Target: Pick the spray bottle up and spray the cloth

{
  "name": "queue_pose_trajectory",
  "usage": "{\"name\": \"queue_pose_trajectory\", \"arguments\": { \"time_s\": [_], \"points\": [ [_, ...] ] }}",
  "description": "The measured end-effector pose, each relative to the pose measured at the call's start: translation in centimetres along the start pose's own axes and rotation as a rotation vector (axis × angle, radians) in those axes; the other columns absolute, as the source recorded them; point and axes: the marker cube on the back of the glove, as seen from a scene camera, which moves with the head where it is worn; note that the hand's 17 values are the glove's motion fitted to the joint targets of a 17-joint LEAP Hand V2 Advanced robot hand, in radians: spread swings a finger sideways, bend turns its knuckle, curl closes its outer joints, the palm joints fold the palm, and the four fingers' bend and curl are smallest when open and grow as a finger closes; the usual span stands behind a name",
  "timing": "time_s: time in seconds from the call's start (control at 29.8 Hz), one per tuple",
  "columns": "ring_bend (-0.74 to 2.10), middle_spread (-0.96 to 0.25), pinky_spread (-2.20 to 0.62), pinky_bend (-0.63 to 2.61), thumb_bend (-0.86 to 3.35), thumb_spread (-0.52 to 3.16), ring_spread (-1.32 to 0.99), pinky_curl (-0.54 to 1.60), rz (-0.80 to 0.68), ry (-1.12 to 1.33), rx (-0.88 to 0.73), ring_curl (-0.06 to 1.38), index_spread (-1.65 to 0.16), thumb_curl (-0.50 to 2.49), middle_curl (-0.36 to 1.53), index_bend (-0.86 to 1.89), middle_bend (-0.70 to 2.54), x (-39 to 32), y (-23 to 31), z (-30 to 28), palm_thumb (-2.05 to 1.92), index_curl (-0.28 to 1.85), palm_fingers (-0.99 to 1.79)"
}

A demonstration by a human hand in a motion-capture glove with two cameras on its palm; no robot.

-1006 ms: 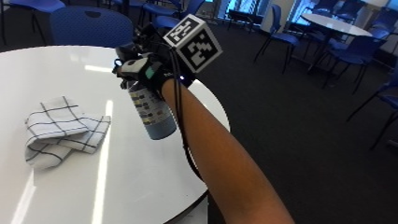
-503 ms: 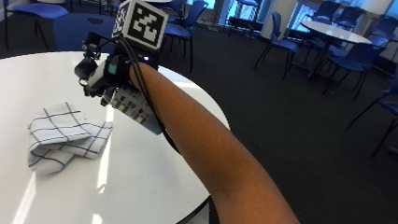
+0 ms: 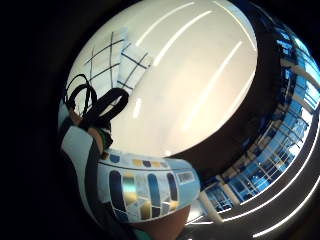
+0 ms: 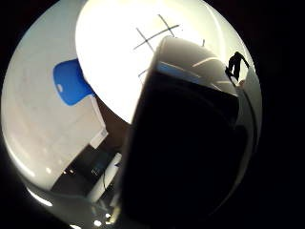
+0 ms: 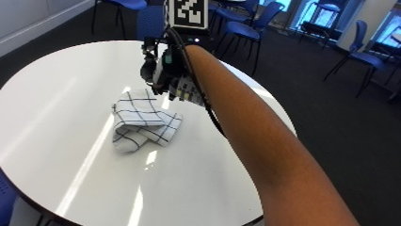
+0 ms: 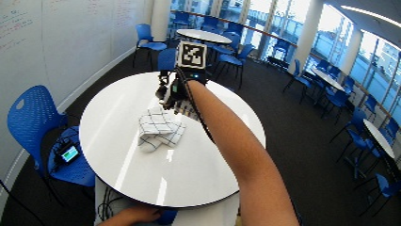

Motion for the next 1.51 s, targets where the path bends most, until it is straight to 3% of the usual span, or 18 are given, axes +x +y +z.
{"name": "queue_pose_trajectory", "arguments": {
  "time_s": [0.2,0.37,1.51],
  "points": [
    [0.54,-0.18,-0.20,0.40,-0.04,0.48,-0.19,0.38,0.220,0.193,-0.171,0.44,-0.28,0.71,0.49,0.32,0.51,3.1,-3.8,2.2,0.92,0.58,1.34],
    [0.53,-0.18,-0.20,0.40,-0.04,0.47,-0.19,0.37,0.250,0.225,-0.272,0.43,-0.28,0.71,0.49,0.33,0.51,3.4,-4.6,3.9,0.91,0.58,1.34],
    [0.52,-0.19,-0.20,0.40,-0.04,0.49,-0.21,0.37,0.223,0.200,-0.202,0.43,-0.29,0.72,0.48,0.33,0.50,3.1,-4.7,4.4,0.90,0.58,1.34]
  ]
}}
